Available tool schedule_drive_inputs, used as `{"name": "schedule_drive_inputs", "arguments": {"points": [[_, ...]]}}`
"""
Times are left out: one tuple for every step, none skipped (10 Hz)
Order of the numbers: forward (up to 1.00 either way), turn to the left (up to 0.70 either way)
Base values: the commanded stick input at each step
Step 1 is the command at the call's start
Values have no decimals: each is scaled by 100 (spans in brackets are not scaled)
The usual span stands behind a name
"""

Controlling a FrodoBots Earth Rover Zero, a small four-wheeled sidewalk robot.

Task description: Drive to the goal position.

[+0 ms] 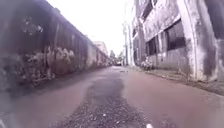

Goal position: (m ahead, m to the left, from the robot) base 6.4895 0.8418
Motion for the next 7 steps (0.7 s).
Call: {"name": "schedule_drive_inputs", "arguments": {"points": [[60, 0], [60, 0], [60, 0], [60, 0], [60, 0], [60, 0], [60, 0]]}}
